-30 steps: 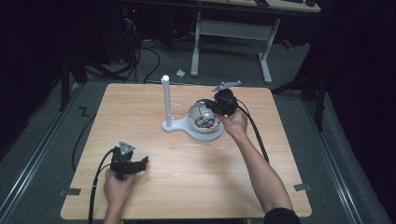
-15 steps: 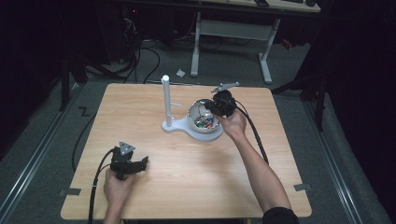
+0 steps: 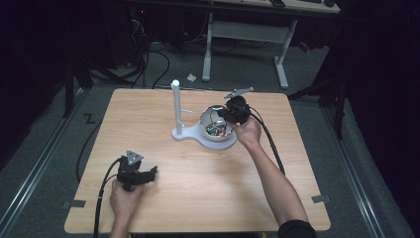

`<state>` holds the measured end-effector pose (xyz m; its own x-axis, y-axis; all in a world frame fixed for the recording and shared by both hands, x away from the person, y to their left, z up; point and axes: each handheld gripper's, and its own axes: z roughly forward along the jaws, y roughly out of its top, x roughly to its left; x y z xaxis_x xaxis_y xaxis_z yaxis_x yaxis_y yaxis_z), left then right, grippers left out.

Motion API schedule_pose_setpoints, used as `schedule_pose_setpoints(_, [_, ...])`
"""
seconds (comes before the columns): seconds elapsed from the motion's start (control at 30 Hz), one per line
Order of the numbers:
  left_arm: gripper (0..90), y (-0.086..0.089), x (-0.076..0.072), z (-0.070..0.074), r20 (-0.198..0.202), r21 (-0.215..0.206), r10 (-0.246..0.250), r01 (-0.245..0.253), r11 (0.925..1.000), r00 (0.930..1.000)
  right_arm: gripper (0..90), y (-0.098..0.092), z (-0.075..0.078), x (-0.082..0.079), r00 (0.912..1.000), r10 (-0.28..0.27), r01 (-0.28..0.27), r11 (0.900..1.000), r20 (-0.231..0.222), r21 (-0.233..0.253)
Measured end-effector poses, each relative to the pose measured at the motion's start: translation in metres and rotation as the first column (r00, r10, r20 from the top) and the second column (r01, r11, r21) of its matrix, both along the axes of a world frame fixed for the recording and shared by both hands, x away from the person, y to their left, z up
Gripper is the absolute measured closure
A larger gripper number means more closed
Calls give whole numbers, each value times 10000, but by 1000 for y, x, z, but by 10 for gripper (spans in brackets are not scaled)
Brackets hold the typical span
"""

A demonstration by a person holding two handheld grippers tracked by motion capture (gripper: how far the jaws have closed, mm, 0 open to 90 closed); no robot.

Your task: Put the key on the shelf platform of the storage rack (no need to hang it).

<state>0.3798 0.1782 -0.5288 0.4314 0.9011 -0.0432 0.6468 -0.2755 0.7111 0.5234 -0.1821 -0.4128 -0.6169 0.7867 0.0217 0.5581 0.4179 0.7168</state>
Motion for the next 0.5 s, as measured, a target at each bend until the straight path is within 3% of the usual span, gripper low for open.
schedule_pose_setpoints(0.17, [218, 0, 0, 0, -16, -4, -10, 10, 10000, 10000, 871, 7, 0, -3, 9996, 260, -259, 9996, 107, -142])
schedule_pose_setpoints(0.5, [218, 0, 0, 0, -15, -7, -11, 11, 10000, 10000, 869, 16, -4, -6, 9981, 607, -608, 9981, -90, -86])
